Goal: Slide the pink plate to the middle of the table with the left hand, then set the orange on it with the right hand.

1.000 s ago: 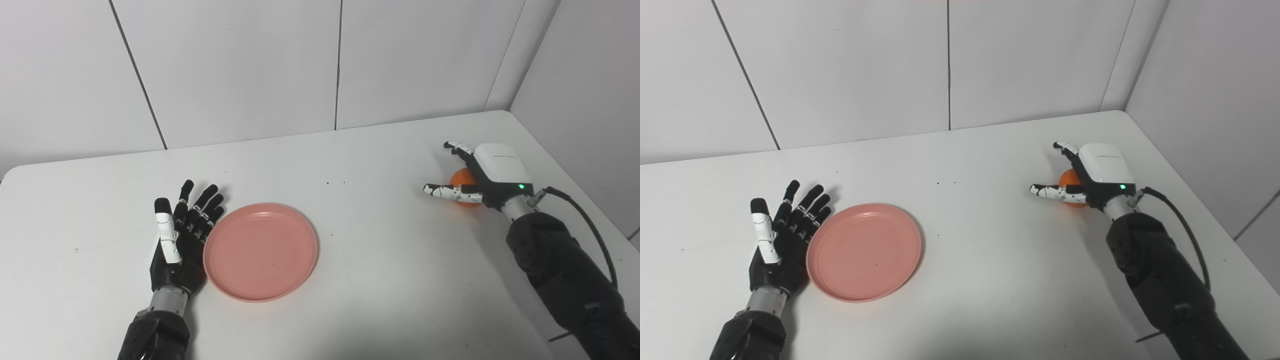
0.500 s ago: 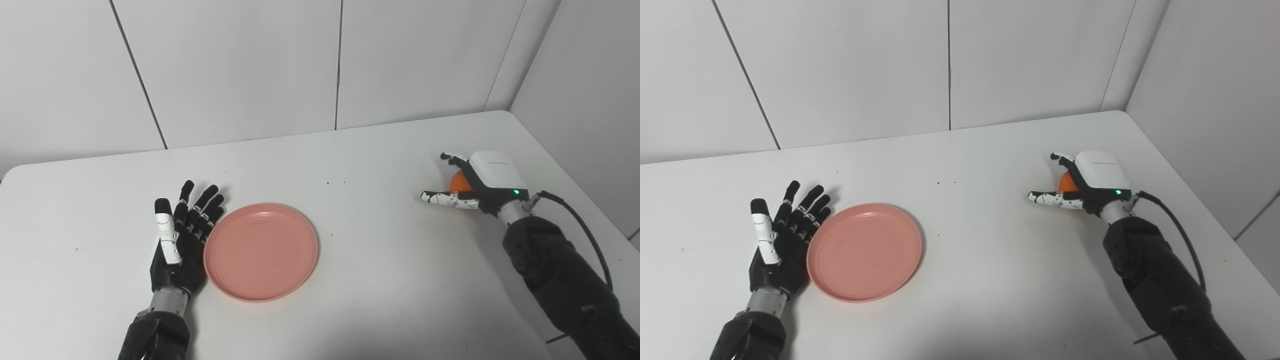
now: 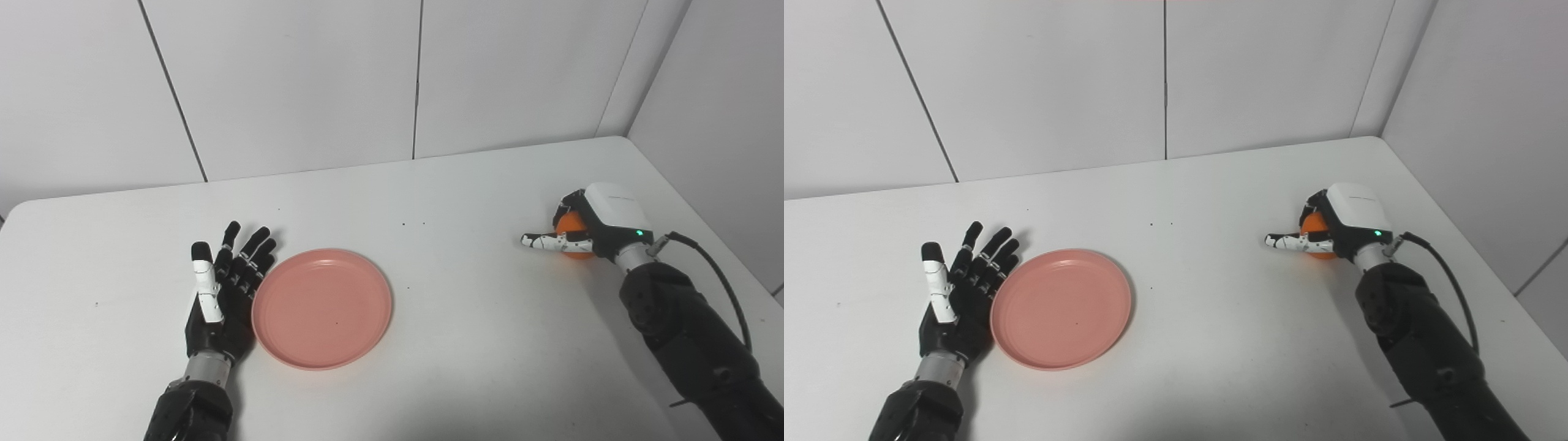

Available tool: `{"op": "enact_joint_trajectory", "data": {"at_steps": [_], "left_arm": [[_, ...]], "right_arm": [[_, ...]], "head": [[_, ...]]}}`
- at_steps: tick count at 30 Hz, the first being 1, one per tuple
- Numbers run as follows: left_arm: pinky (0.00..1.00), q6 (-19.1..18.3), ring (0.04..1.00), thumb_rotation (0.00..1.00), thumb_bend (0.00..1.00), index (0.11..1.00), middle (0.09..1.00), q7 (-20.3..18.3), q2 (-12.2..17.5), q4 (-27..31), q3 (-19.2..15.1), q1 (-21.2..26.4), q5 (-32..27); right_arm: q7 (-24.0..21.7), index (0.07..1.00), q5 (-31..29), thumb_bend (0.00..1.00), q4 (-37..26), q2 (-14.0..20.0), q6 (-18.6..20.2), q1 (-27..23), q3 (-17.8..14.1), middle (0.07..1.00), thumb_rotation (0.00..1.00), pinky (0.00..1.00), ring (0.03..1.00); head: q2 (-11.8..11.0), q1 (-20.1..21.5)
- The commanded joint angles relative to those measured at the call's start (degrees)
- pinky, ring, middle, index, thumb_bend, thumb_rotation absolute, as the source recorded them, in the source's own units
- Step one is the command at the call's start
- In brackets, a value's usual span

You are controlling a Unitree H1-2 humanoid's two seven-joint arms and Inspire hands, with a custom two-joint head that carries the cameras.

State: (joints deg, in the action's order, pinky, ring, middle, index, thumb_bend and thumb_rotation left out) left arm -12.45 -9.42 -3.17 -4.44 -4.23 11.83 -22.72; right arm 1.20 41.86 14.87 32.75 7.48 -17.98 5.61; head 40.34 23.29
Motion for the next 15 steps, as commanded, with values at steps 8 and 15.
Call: {"op": "enact_joint_trajectory", "data": {"at_steps": [8, 15], "left_arm": [[0.95, -4.25, 0.889, 0.92, 0.97, 0.999, 0.862, 1.23, 0.03, -1.17, 0.11, -2.14, 0.18], [0.94, -4.42, 0.886, 0.92, 0.96, 1.000, 0.854, 1.27, -0.11, -0.78, 0.10, -2.19, 0.02]], "right_arm": [[-0.14, 0.245, 0.08, 0.79, 0.32, 1.40, 0.28, 0.10, 0.97, 0.230, 0.76, 0.13, 0.179], [3.22, 0.227, 1.06, 0.71, -0.80, 1.09, -0.36, 0.39, 1.09, 0.216, 0.69, 0.12, 0.166]], "head": [[0.08, -0.18], [0.28, -0.22]]}}
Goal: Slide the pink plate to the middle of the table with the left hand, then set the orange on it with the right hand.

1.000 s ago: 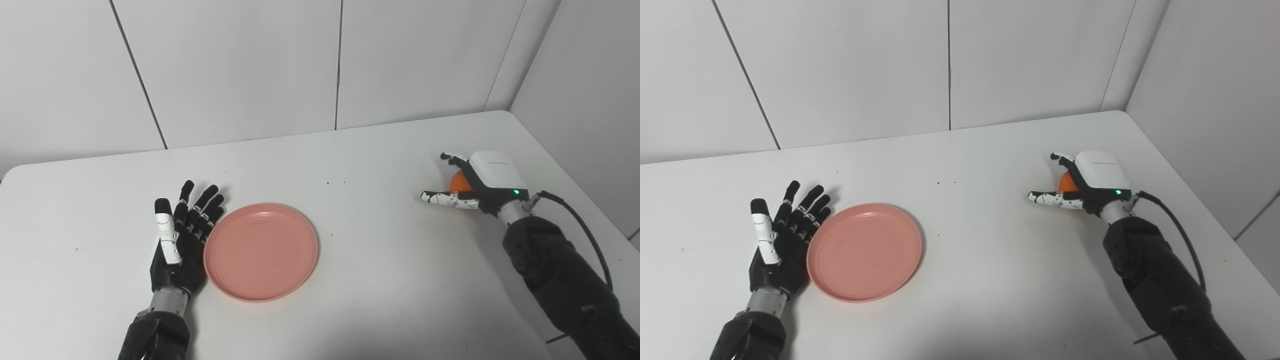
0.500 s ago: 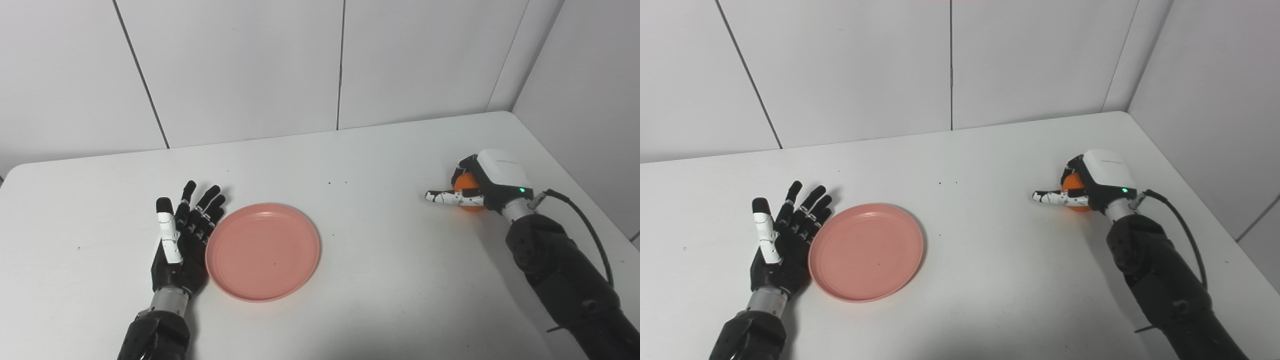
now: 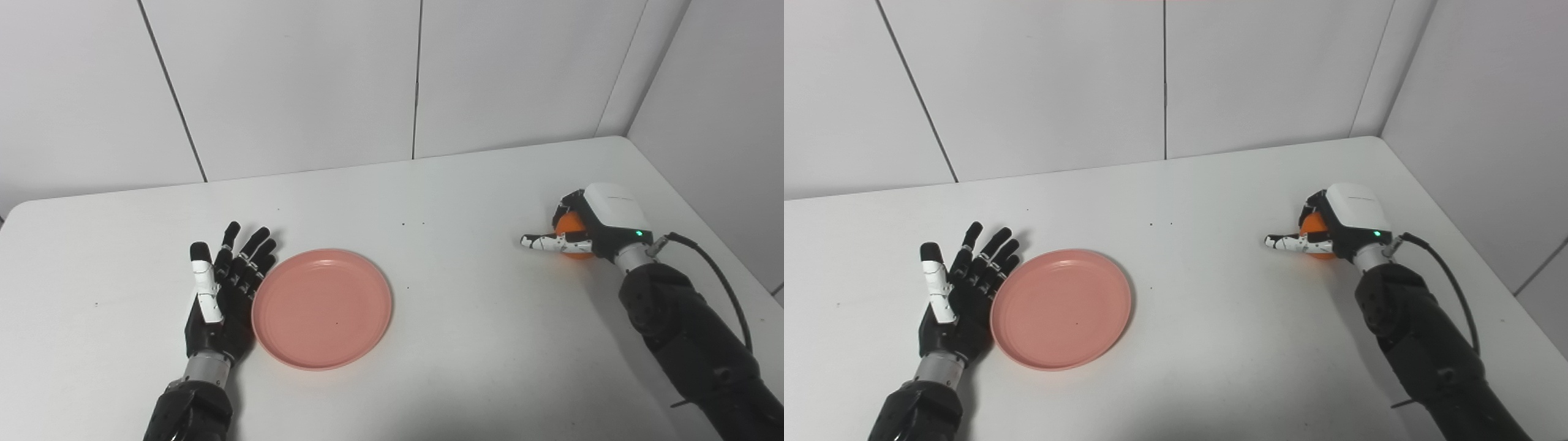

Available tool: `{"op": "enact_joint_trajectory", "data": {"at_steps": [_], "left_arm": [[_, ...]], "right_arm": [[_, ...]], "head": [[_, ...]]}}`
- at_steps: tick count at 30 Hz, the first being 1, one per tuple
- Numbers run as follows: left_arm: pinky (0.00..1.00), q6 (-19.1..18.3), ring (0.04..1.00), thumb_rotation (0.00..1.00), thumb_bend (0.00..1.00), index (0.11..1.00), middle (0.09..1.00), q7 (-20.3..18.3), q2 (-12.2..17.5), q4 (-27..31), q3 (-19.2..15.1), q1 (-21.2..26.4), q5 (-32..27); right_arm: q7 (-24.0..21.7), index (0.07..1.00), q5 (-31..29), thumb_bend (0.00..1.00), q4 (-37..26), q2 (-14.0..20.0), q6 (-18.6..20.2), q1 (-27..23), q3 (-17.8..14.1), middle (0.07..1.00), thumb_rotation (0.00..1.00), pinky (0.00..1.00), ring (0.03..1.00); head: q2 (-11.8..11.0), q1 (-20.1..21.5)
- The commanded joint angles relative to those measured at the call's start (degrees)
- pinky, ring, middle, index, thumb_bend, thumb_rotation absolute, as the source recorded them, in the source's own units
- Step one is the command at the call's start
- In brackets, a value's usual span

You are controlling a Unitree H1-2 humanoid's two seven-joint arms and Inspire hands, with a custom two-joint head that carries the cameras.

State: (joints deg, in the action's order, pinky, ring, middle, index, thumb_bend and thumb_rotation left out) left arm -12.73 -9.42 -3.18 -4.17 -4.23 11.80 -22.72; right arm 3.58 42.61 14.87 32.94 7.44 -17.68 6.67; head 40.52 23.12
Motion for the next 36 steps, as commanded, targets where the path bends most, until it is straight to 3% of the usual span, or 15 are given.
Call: {"op": "enact_joint_trajectory", "data": {"at_steps": [1, 8, 16, 19, 28, 36], "left_arm": [[0.94, -4.27, 0.885, 0.91, 0.97, 0.999, 0.852, 1.36, -0.14, -0.90, 0.12, -2.19, 0.04], [0.95, -4.42, 0.886, 0.91, 0.97, 1.000, 0.853, 1.59, -0.39, -0.53, 0.33, -2.35, 0.35], [0.94, -3.84, 0.886, 0.92, 0.96, 1.000, 0.871, 2.23, -1.65, -0.27, 1.52, -2.78, 1.39], [0.91, -3.38, 0.877, 0.93, 0.96, 1.000, 0.875, 2.75, -2.14, -0.21, 2.25, -2.91, 2.36], [0.89, -2.14, 0.865, 0.94, 0.98, 0.998, 0.862, 4.04, -4.25, -0.99, 3.30, -3.11, 4.41], [0.89, -0.49, 0.849, 0.93, 0.98, 0.991, 0.855, 3.93, -5.50, -2.85, 3.55, -2.92, 5.06]], "right_arm": [[1.30, 0.223, 0.32, 0.70, -1.12, 0.98, -0.83, 0.06, 0.02, 0.212, 0.69, 0.11, 0.163], [3.30, 0.211, -0.05, 0.71, -4.34, 1.59, -3.15, -0.89, -0.70, 0.193, 0.70, 0.10, 0.145], [1.34, 0.221, -1.02, 0.73, -11.63, 3.21, -3.06, -2.22, -2.23, 0.199, 0.70, 0.10, 0.148], [1.13, 0.232, -1.42, 0.73, -12.89, 3.78, -3.83, -2.68, -2.65, 0.211, 0.74, 0.11, 0.160], [1.57, 0.258, -0.87, 0.78, -18.56, 2.38, -2.41, -2.51, -4.85, 0.235, 0.80, 0.12, 0.169], [0.64, 0.257, -1.55, 0.80, -21.47, 1.59, -2.42, -2.83, -5.76, 0.234, 0.82, 0.13, 0.170]], "head": [[0.13, -0.07], [0.38, -1.32], [0.31, -8.75], [0.36, -10.30], [-0.63, -17.05], [-1.01, -19.09]]}}
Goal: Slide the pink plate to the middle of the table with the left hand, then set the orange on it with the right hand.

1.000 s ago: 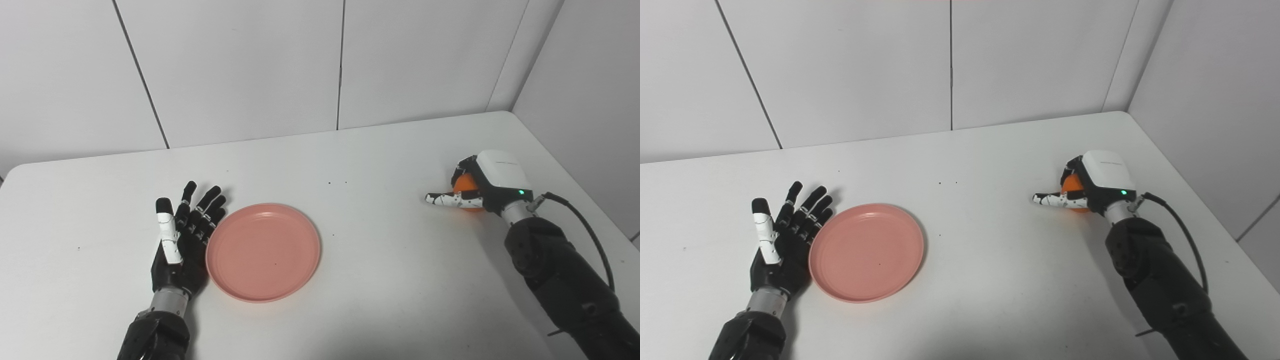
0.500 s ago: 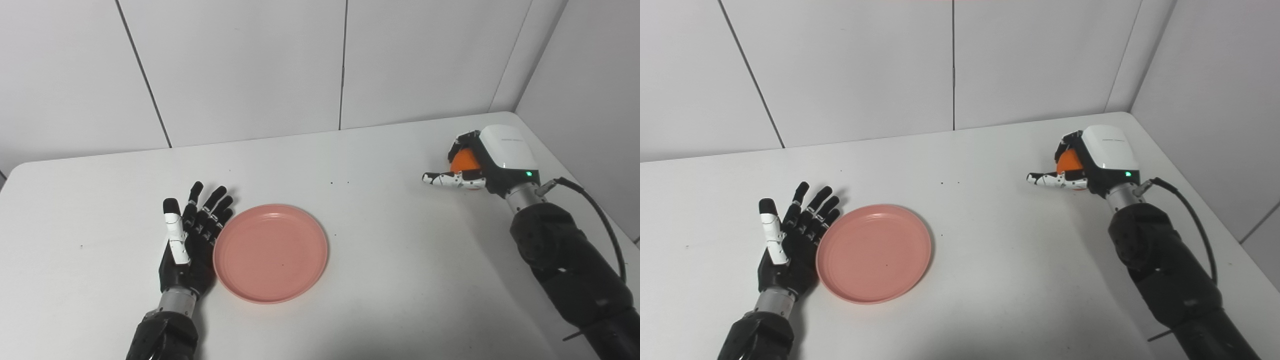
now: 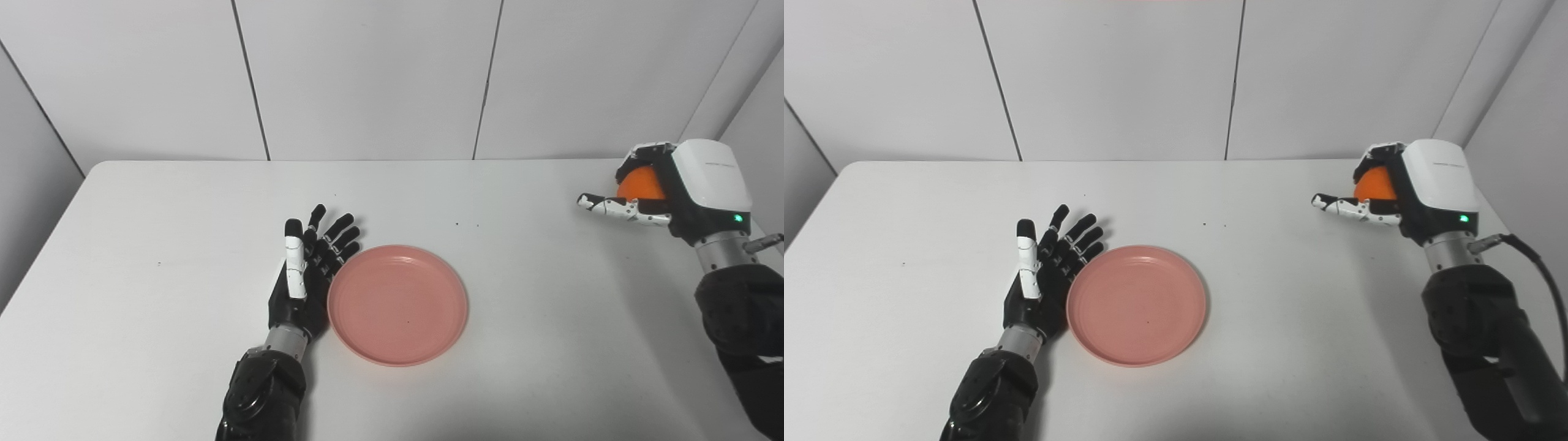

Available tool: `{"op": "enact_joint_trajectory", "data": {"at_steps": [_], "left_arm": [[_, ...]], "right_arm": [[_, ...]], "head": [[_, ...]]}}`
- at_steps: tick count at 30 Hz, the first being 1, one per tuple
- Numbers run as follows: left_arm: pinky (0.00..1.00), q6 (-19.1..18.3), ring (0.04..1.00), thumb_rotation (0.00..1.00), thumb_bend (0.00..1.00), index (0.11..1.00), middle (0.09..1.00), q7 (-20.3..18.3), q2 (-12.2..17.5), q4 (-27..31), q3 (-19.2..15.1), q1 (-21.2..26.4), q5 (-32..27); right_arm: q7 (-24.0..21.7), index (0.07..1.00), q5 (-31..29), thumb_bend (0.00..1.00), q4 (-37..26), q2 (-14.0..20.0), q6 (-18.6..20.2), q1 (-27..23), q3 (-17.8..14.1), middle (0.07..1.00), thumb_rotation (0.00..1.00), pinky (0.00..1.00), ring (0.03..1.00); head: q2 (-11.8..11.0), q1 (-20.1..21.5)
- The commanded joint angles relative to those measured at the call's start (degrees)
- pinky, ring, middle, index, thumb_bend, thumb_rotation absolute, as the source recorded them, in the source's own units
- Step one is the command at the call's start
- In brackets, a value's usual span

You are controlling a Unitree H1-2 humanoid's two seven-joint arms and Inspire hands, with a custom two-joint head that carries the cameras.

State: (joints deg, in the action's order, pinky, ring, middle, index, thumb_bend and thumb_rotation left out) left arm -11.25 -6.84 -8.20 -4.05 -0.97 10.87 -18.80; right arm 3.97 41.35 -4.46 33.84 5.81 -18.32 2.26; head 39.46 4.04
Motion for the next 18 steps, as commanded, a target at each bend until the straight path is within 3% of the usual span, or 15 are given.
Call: {"op": "enact_joint_trajectory", "data": {"at_steps": [1, 12, 18], "left_arm": [[0.89, -1.81, 0.847, 0.93, 0.98, 0.990, 0.852, 1.35, -0.55, -3.12, 0.37, -1.90, 1.23], [0.87, -2.02, 0.843, 0.92, 0.99, 0.991, 0.847, 1.67, -1.03, -2.77, 0.60, -1.82, 1.88], [0.85, -2.32, 0.843, 0.92, 0.99, 0.991, 0.849, 1.63, -1.25, -2.62, 0.57, -2.01, 1.93]], "right_arm": [[-0.19, 0.256, -0.39, 0.80, -2.62, 0.52, -0.58, -2.37, -1.27, 0.234, 0.82, 0.13, 0.170], [-6.49, 0.248, 0.78, 0.81, -9.29, -4.25, 1.62, -3.95, 0.66, 0.223, 0.82, 0.11, 0.158], [-9.53, 0.241, 1.01, 0.79, -11.90, -7.37, 1.57, -4.90, 1.87, 0.217, 0.76, 0.12, 0.158]], "head": [[0.51, -0.31], [0.84, -0.51], [0.18, -0.98]]}}
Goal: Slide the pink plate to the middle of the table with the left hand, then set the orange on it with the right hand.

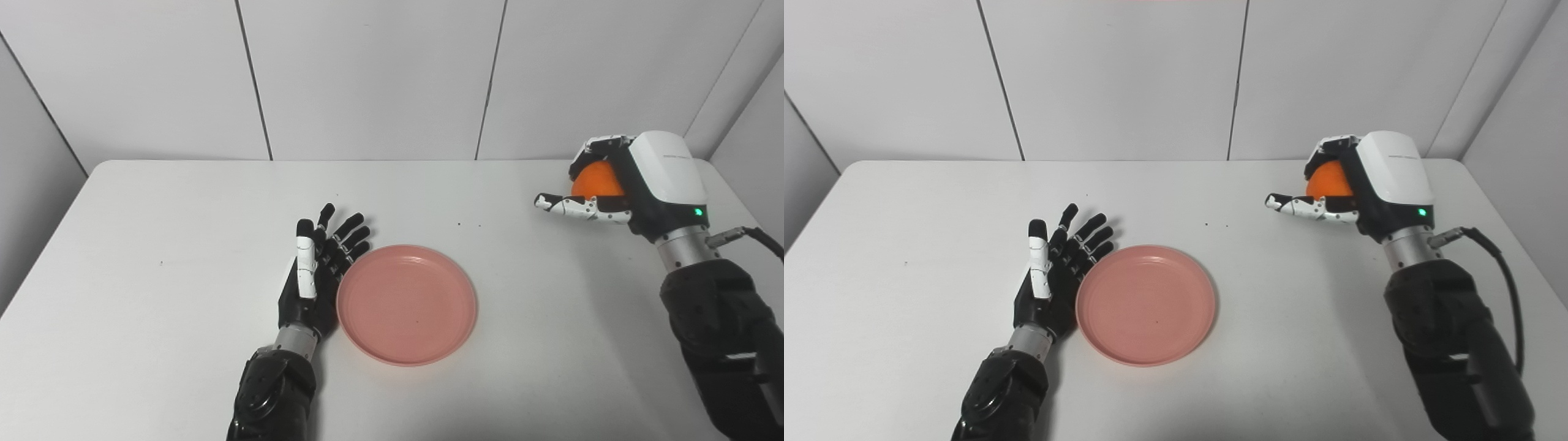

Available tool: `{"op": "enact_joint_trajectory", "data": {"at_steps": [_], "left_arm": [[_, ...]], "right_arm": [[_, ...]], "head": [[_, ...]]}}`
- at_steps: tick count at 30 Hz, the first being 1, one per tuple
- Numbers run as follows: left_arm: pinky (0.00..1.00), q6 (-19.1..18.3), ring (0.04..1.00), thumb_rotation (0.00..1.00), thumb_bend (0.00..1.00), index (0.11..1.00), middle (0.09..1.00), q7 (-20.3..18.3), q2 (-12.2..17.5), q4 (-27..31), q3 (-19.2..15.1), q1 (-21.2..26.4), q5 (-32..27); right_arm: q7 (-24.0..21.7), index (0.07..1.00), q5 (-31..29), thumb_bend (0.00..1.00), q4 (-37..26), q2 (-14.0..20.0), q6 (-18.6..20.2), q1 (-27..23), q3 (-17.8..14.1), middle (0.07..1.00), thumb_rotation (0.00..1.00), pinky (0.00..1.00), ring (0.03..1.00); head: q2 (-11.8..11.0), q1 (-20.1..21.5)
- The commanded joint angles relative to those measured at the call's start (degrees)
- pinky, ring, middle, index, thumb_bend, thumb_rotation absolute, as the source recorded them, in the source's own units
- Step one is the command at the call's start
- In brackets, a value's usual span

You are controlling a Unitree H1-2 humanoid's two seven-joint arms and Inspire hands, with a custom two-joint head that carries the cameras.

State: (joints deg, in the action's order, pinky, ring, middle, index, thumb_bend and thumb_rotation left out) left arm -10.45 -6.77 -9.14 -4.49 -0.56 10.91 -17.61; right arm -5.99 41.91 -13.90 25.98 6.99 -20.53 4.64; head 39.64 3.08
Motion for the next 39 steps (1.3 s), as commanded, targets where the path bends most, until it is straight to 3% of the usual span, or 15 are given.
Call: {"op": "enact_joint_trajectory", "data": {"at_steps": [1, 7, 13, 20, 24, 33, 39], "left_arm": [[0.85, -3.13, 0.842, 0.92, 0.99, 0.990, 0.848, 1.63, -0.36, -2.18, 0.15, -2.08, 0.79], [0.86, -2.51, 0.850, 0.92, 1.00, 0.993, 0.852, 1.17, -0.25, -2.56, 0.11, -2.50, 0.65], [0.90, -2.96, 0.866, 0.91, 0.99, 0.997, 0.857, 1.22, -0.46, -2.37, 0.02, -2.64, 0.28], [0.87, -2.29, 0.850, 0.91, 0.99, 0.992, 0.856, 1.26, -0.60, -2.92, 0.18, -2.60, 0.66], [0.85, -2.28, 0.858, 0.92, 0.99, 0.993, 0.863, 1.11, -0.60, -3.02, 0.16, -2.52, 0.49], [0.82, -2.30, 0.852, 0.92, 0.99, 0.996, 0.871, 1.11, -0.71, -2.99, 0.25, -2.45, 0.45], [0.83, -1.80, 0.852, 0.92, 0.99, 0.991, 0.873, 1.29, -0.93, -3.54, 0.12, -2.24, 0.51]], "right_arm": [[-0.08, 0.242, 0.62, 0.79, -2.82, 0.11, 0.44, -2.78, -0.40, 0.218, 0.76, 0.12, 0.159], [-3.46, 0.247, 2.28, 0.81, -5.82, -2.72, 1.18, -3.39, 1.21, 0.218, 0.76, 0.11, 0.154], [-6.08, 0.246, 0.08, 0.80, -8.25, -4.98, 0.98, -3.29, 1.64, 0.215, 0.76, 0.11, 0.150], [-6.44, 0.257, -0.98, 0.82, -10.26, -6.77, -1.14, -2.01, 3.05, 0.233, 0.74, 0.12, 0.163], [-7.75, 0.264, -0.16, 0.82, -11.67, -7.81, -0.49, -1.87, 4.83, 0.244, 0.73, 0.13, 0.174], [-9.45, 0.264, 0.78, 0.84, -11.47, -9.55, -1.33, -1.95, 8.44, 0.238, 0.75, 0.12, 0.169], [-8.32, 0.257, 2.40, 0.83, -9.09, -9.94, -4.11, -1.20, 11.33, 0.237, 0.75, 0.11, 0.165]], "head": [[0.00, -0.01], [-1.23, 0.14], [-1.34, -0.28], [-1.85, -0.26], [-1.82, 0.07], [-1.79, -0.11], [-2.19, -0.77]]}}
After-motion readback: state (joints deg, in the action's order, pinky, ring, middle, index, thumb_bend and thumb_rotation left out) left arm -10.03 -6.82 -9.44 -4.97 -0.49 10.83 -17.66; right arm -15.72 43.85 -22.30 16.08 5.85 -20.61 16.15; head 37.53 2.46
